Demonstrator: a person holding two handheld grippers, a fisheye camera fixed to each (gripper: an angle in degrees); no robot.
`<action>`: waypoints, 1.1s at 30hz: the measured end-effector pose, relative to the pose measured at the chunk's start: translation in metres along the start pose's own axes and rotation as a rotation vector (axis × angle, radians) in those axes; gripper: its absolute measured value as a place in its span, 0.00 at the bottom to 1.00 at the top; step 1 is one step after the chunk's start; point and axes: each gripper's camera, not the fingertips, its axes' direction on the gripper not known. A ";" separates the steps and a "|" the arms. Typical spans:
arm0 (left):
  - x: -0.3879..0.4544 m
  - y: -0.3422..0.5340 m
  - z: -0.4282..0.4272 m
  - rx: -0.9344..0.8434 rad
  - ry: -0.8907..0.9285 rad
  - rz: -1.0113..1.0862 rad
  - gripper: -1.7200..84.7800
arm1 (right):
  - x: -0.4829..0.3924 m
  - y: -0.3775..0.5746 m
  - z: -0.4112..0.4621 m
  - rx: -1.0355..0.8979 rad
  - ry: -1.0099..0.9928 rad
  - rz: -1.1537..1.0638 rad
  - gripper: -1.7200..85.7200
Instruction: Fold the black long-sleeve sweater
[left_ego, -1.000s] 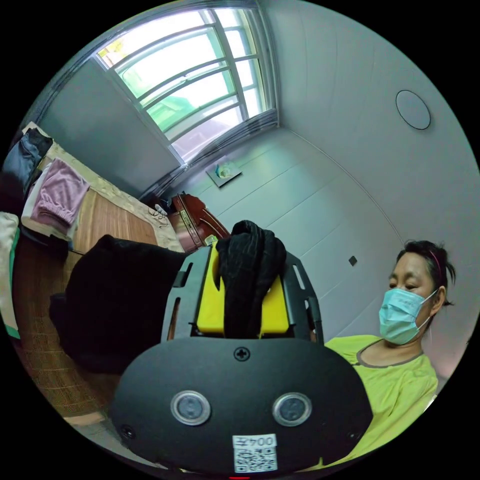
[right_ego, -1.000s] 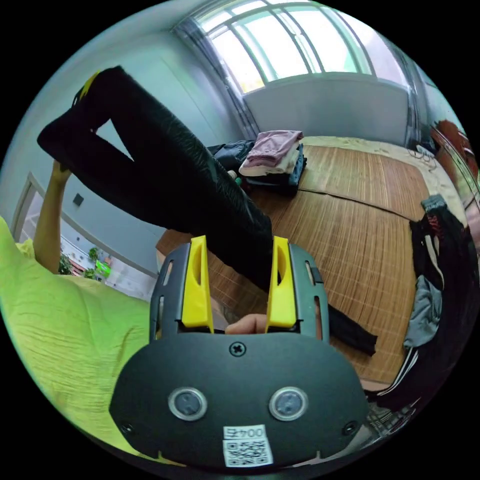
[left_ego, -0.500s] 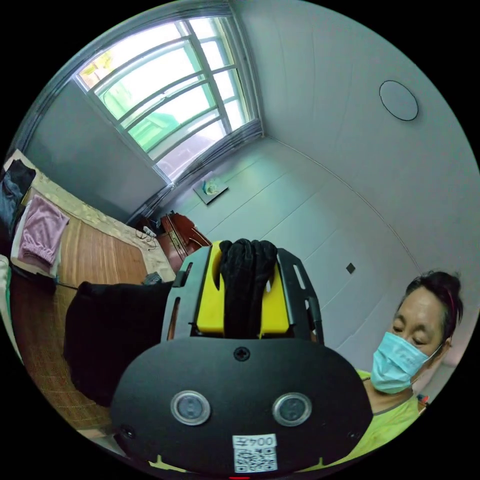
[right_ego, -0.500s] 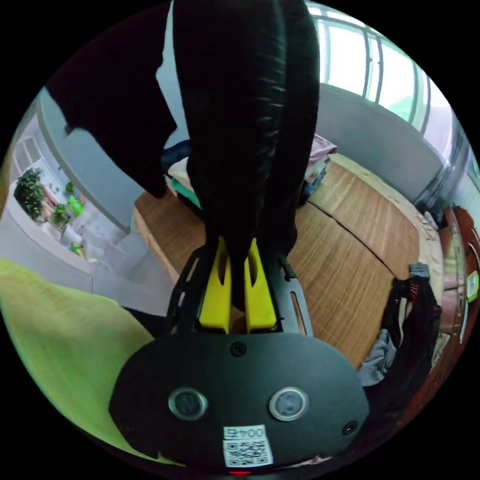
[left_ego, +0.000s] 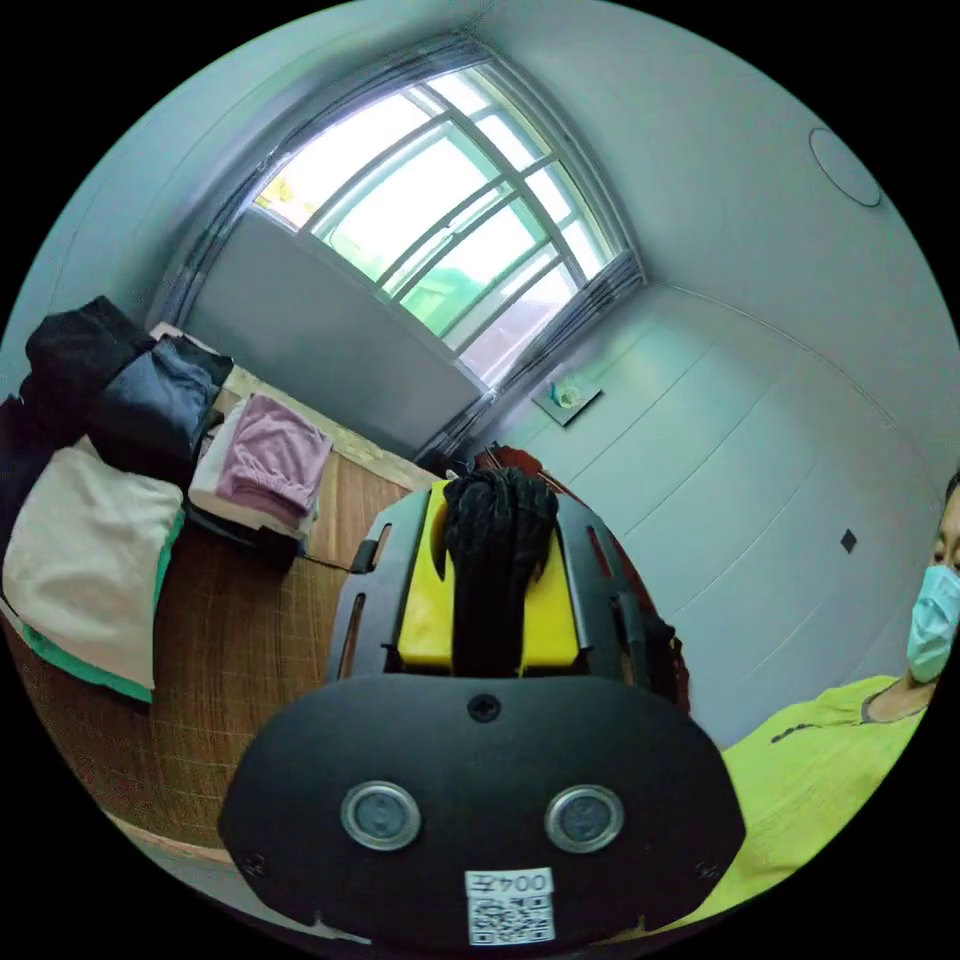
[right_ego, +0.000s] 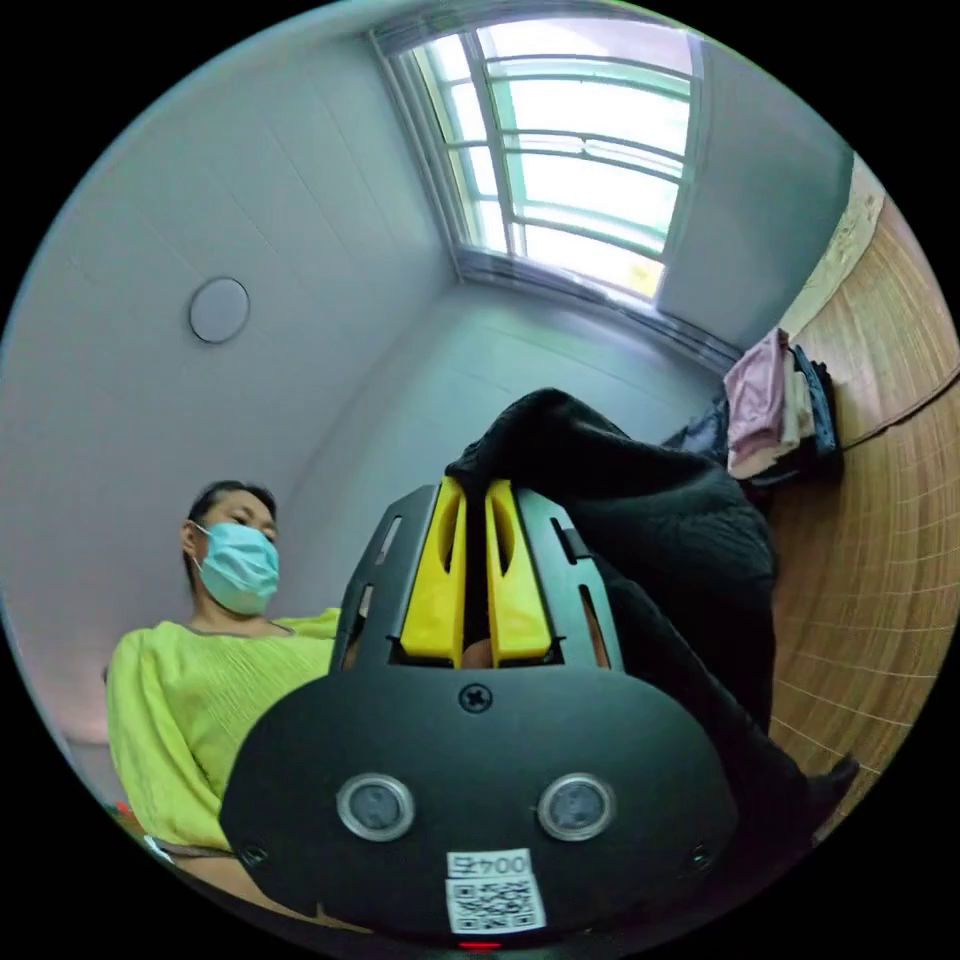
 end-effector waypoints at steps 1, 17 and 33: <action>-0.015 0.025 0.007 -0.019 -0.011 0.008 0.12 | -0.004 -0.005 -0.008 0.048 -0.030 0.000 0.06; -0.049 0.199 0.024 -0.070 -0.271 0.339 0.22 | -0.046 -0.095 -0.049 -0.010 -0.011 -0.072 0.04; 0.095 0.237 0.165 -0.191 0.370 0.484 0.27 | -0.048 -0.113 -0.076 0.034 0.131 -0.015 0.05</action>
